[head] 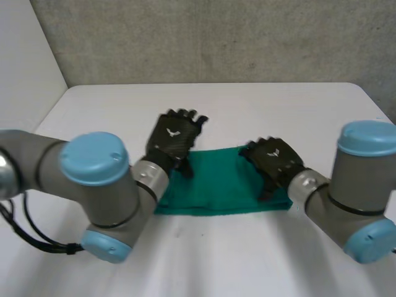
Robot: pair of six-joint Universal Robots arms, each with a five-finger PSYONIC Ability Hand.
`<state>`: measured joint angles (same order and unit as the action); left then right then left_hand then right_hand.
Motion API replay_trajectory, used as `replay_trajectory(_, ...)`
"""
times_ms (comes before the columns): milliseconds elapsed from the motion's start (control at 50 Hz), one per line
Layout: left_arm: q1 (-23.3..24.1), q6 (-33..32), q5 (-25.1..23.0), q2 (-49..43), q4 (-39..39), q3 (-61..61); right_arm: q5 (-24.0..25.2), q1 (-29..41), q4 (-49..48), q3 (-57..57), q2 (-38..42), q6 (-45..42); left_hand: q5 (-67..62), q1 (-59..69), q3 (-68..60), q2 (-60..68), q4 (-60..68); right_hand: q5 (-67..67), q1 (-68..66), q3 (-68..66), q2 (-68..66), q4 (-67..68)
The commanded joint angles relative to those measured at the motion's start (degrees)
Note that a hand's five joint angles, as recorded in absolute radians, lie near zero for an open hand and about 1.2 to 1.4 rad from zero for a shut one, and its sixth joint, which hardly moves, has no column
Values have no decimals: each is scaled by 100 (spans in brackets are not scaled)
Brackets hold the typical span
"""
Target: Fold the towel.
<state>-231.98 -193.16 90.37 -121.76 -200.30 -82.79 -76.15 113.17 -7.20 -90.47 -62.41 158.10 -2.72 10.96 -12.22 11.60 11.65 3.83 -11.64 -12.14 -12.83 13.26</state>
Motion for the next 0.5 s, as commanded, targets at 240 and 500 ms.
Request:
replay_trajectory(240, -207, -301, 964, -921, 878, 167, -382, -699, -545, -445, 449, -912, 250, -75, 200, -138, -143, 6617, -6836, -6786, -6717, 6674)
replay_trajectory(500, -304, -195, 1123, 845, 878, -1038, -612, 1250, 192, 1514, 491, -1598, 272, -96, 222, -160, -165, 6617, -6836, -6786, -6717, 6674)
